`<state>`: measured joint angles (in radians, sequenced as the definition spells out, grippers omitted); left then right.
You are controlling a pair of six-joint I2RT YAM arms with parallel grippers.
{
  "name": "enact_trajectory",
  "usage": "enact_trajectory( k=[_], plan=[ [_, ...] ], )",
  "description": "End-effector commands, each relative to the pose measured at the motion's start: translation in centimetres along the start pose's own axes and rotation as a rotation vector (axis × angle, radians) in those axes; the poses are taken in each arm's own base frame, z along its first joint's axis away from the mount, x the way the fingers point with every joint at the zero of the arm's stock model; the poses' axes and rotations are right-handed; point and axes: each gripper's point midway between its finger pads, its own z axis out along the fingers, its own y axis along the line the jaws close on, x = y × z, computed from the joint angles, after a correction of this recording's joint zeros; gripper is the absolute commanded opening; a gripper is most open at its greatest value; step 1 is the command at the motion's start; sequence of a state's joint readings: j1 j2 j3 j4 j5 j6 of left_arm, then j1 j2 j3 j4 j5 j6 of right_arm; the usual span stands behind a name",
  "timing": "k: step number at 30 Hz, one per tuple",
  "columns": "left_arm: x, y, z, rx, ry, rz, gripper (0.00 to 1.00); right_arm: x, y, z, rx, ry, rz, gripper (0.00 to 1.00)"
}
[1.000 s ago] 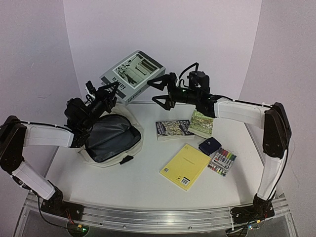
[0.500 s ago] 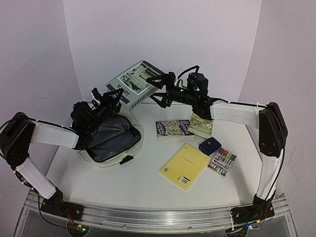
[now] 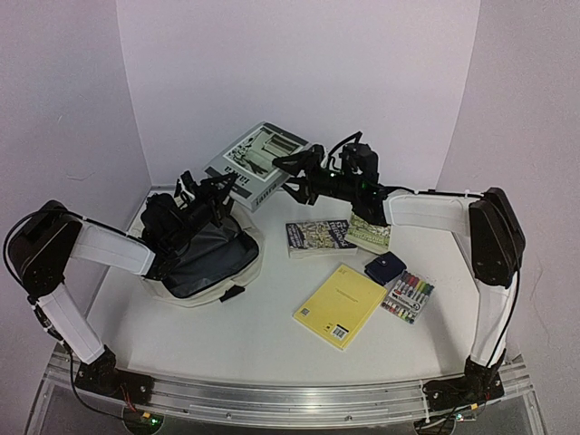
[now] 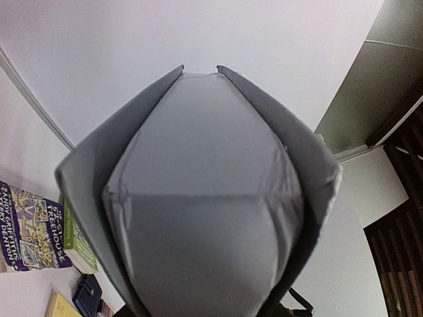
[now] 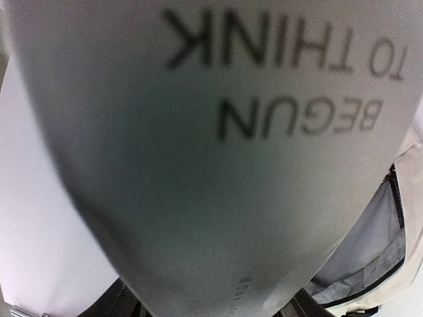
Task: Pack the student bag
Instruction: Pick up the book from the center of the board, then place the book in the student bag.
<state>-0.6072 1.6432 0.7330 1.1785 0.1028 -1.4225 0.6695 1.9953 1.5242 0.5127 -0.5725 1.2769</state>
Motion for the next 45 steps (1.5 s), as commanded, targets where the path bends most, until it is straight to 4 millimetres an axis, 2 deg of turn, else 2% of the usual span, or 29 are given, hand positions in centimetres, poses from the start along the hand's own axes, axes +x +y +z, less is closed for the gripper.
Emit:
enact_trajectory(
  k=[1, 4, 7, 8, 9, 12, 13, 15, 17, 19, 21, 23, 24, 27, 28, 33, 37, 39, 45],
  plan=[
    [1.3, -4.1, 0.8, 0.125, 0.057, 0.011, 0.35, 0.2, -0.4, 0.3, 0.006, 0.006, -0.02, 0.61],
    [1.4, -4.2, 0.6, 0.126, 0.063, 0.014, 0.34, 0.0, -1.0, 0.2, 0.023, 0.001, -0.013, 0.61],
    [1.6, -4.5, 0.6, 0.137, 0.074, 0.017, 0.33, 0.0, -1.7, 0.2, 0.041, 0.001, -0.005, 0.66],
    [1.6, -4.6, 0.6, 0.143, 0.077, 0.017, 0.32, 0.1, -1.8, 0.2, 0.045, 0.005, -0.002, 0.63],
    [1.7, -4.5, 0.6, 0.141, 0.082, 0.014, 0.32, 0.1, -2.0, 0.2, 0.047, 0.005, -0.003, 0.53],
    [2.0, -4.3, 0.6, 0.121, 0.103, 0.019, 0.31, 0.0, -1.9, -0.1, 0.048, 0.006, -0.004, 0.33],
    [2.2, -4.2, 0.7, 0.101, 0.113, 0.027, 0.34, -0.1, -1.9, -0.2, 0.046, 0.008, -0.007, 0.27],
    [2.4, -3.6, 0.5, 0.035, 0.128, 0.062, 0.49, -0.4, -1.6, -0.6, 0.043, 0.002, -0.016, 0.19],
    [2.0, -3.1, 0.0, -0.067, 0.129, 0.113, 0.71, -1.0, -1.3, -1.3, 0.041, -0.009, -0.023, 0.17],
    [0.6, -2.5, -1.2, -0.227, 0.096, 0.197, 0.87, -1.5, -1.1, -2.1, 0.04, -0.017, -0.035, 0.16],
    [-2.1, -1.8, -2.9, -0.447, 0.048, 0.307, 0.97, -2.1, -0.9, -3.0, 0.04, -0.02, -0.046, 0.13],
    [-4.3, -0.8, -5.1, -0.67, 0.063, 0.377, 0.99, -2.3, -0.8, -3.8, 0.044, -0.013, -0.062, 0.12],
    [-6.1, -0.1, -6.1, -0.755, 0.062, 0.392, 1.0, -2.0, -1.0, -4.0, 0.052, 0.007, -0.082, 0.12],
    [-8.0, 3.0, -7.8, -0.936, 0.182, 0.424, 1.0, -0.4, -1.8, -4.5, 0.08, 0.078, -0.107, 0.12],
    [-8.4, 4.6, -8.7, -1.021, 0.222, 0.451, 1.0, 0.2, -2.3, -4.5, 0.089, 0.1, -0.098, 0.12],
    [-12.0, 7.1, -9.7, -1.263, 0.24, 0.654, 1.0, 3.5, -4.2, -4.5, 0.108, 0.199, -0.076, 0.11],
    [-14.7, 7.5, -9.3, -1.331, 0.318, 0.73, 1.0, 6.1, -5.3, -3.9, 0.133, 0.253, -0.072, 0.12],
    [-15.7, 7.7, -8.5, -1.337, 0.373, 0.756, 1.0, 7.6, -5.9, -3.4, 0.143, 0.282, -0.069, 0.12],
    [-19.6, 11.4, -9.9, -1.549, 0.538, 0.797, 0.99, 11.6, -8.0, -2.2, 0.178, 0.357, -0.058, 0.11]
  ],
)
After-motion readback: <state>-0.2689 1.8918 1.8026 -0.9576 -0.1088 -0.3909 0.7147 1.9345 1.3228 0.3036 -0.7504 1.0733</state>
